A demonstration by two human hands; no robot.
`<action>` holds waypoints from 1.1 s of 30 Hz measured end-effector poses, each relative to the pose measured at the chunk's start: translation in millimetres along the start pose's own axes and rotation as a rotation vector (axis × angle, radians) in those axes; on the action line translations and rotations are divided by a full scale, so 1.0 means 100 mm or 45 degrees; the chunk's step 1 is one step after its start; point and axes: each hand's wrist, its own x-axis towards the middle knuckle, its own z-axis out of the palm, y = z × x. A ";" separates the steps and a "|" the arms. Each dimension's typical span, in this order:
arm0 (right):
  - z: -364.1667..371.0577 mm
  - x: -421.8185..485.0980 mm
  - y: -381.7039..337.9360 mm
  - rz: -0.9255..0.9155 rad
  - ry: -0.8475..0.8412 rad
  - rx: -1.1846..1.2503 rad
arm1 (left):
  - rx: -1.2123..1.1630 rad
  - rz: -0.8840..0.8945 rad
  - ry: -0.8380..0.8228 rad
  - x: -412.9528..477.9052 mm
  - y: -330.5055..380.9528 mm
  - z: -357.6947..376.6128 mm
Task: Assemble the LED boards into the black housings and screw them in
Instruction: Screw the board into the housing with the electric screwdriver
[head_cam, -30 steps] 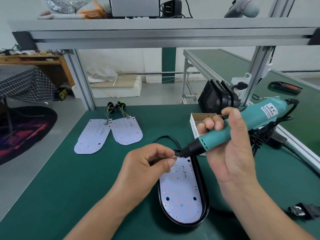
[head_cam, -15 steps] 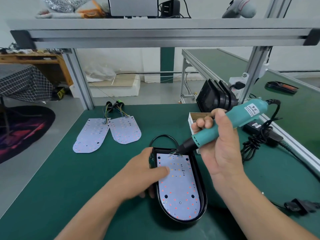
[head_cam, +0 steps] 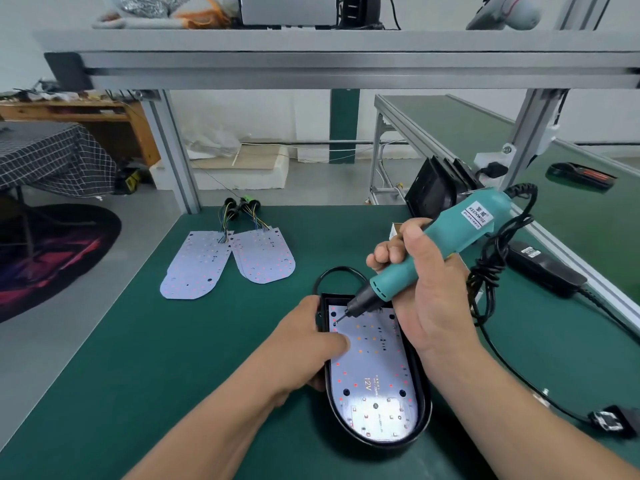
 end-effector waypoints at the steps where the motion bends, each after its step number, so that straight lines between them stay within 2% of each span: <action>1: 0.00 0.00 0.00 -0.003 -0.003 -0.009 | 0.005 0.001 0.002 0.00 0.00 0.00; 8: 0.01 0.00 -0.02 -0.004 -0.047 -0.061 | -0.001 0.015 -0.004 -0.03 0.03 0.01; 12: 0.08 -0.02 -0.04 -0.067 -0.213 -0.138 | -0.006 0.020 0.015 -0.02 0.04 0.04; 17: 0.20 -0.03 -0.02 -0.037 -0.378 -0.180 | -0.023 0.007 0.035 -0.01 0.04 0.04; 27: 0.18 0.00 -0.02 0.068 -0.492 -0.191 | -0.028 -0.002 0.008 0.00 0.02 0.04; 33: 0.03 0.04 -0.06 0.080 -0.392 -0.159 | -0.024 0.007 0.000 -0.02 0.06 0.03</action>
